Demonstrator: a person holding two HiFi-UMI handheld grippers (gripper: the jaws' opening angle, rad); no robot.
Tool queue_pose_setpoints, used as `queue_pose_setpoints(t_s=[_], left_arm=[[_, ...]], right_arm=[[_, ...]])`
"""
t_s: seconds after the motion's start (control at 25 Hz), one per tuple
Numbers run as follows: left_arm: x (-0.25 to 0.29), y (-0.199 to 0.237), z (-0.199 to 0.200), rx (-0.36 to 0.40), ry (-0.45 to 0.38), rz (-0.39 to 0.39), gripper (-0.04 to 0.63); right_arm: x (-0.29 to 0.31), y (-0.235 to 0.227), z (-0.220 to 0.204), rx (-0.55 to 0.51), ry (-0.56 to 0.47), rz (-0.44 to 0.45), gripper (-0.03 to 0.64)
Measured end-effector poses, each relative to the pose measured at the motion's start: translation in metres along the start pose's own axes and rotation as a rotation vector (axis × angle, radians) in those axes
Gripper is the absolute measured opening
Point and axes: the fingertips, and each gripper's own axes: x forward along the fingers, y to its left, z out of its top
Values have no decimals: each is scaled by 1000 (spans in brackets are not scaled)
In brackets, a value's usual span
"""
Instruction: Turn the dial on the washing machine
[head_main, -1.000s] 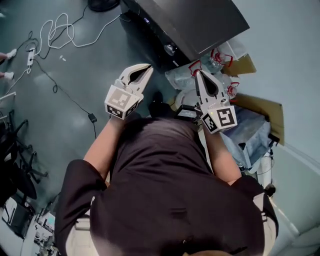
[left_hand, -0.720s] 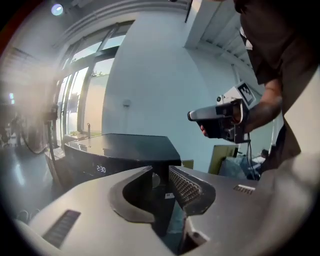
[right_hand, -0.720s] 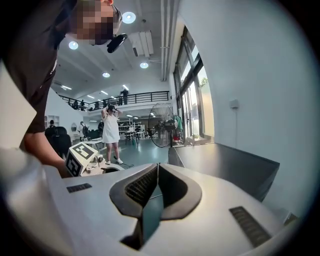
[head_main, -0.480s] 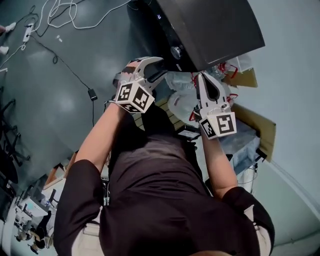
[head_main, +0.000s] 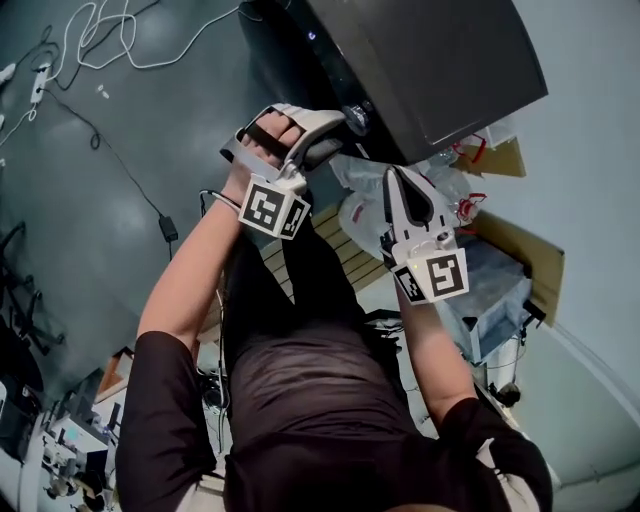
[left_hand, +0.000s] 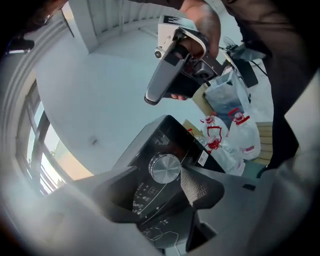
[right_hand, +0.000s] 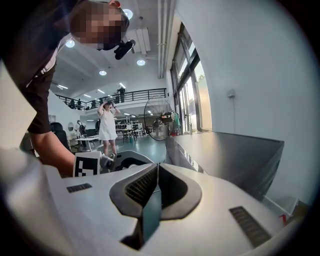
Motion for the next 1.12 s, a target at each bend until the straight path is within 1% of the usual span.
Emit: queue_pose_setpoints(t_s=[0.08, 0.2, 0.48, 0.68, 0.76, 0.84, 1.04, 1.12], left_arm=[[8, -3, -4, 75, -10, 4, 275], [22, -11, -12, 162, -25, -13, 281], [42, -19, -23, 278, -50, 5, 291], [47, -14, -23, 403, -40, 32, 295], [48, -15, -20, 421, -51, 37, 295], [49, -16, -17, 423, -60, 39, 295], [49, -23, -14, 401, -81, 28, 291], [49, -24, -13, 382, -84, 29, 272]], right_arm=[[1, -4, -8, -3, 2, -1, 23], [3, -10, -18, -1, 1, -3, 23], [4, -20, -37, 5, 2, -9, 23], [11, -25, -40, 18, -13, -18, 23], [13, -27, -41, 27, -19, -24, 23], [14, -28, -41, 36, -26, -29, 23], [14, -31, -40, 34, -29, -32, 23], [13, -31, -41, 34, -29, -28, 23]])
